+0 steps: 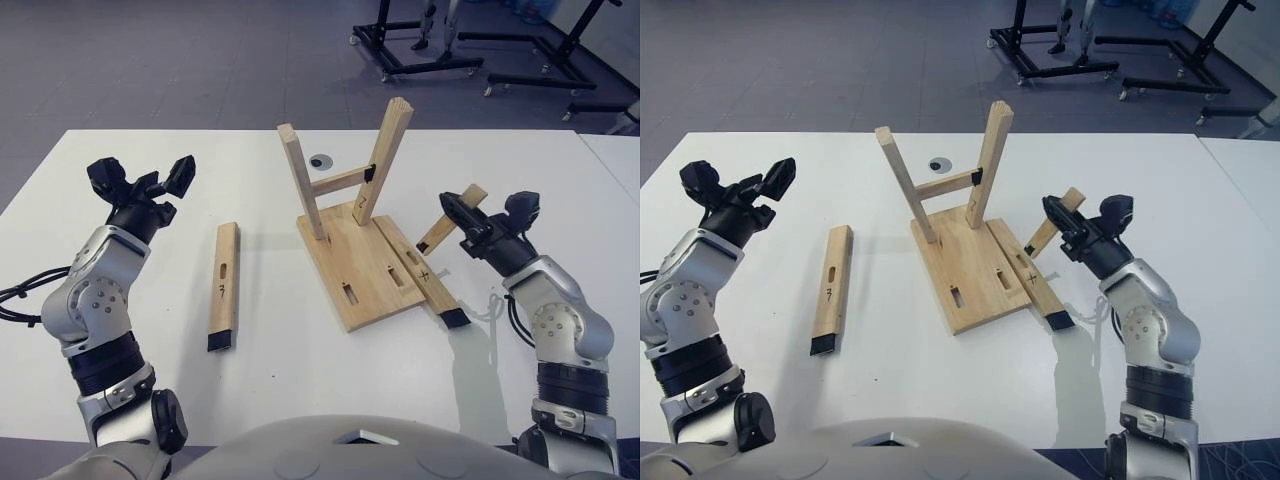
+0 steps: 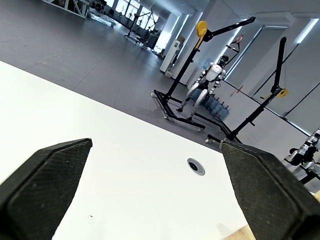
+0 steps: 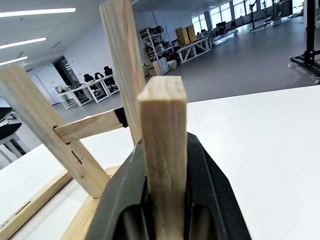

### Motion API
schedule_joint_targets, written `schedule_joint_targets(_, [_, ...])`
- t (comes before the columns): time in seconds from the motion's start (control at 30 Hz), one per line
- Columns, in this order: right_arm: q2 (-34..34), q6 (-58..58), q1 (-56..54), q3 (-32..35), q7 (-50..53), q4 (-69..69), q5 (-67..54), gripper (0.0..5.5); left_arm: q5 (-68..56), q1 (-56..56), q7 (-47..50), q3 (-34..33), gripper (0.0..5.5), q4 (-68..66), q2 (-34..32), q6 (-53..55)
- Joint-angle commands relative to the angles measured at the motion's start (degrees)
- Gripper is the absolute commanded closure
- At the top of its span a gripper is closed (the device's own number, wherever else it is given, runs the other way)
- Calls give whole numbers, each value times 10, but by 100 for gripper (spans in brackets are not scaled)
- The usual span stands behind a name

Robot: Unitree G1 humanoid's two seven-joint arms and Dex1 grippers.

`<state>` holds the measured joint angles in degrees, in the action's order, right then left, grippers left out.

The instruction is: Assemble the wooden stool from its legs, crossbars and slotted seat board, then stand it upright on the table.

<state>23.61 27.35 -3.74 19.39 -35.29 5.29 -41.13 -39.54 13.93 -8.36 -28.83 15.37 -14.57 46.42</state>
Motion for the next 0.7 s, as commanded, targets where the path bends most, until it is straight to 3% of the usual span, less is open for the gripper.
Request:
schedule_joint_targets(0.03, [-5, 1, 8, -11, -4, -11, 8, 510, 0, -8, 2, 10, 80, -2, -4, -7])
schedule_joint_targets(0.7, [-50, -72, 13, -55, 16, -67, 85, 510, 6, -14, 1, 37, 80, -6, -2, -28])
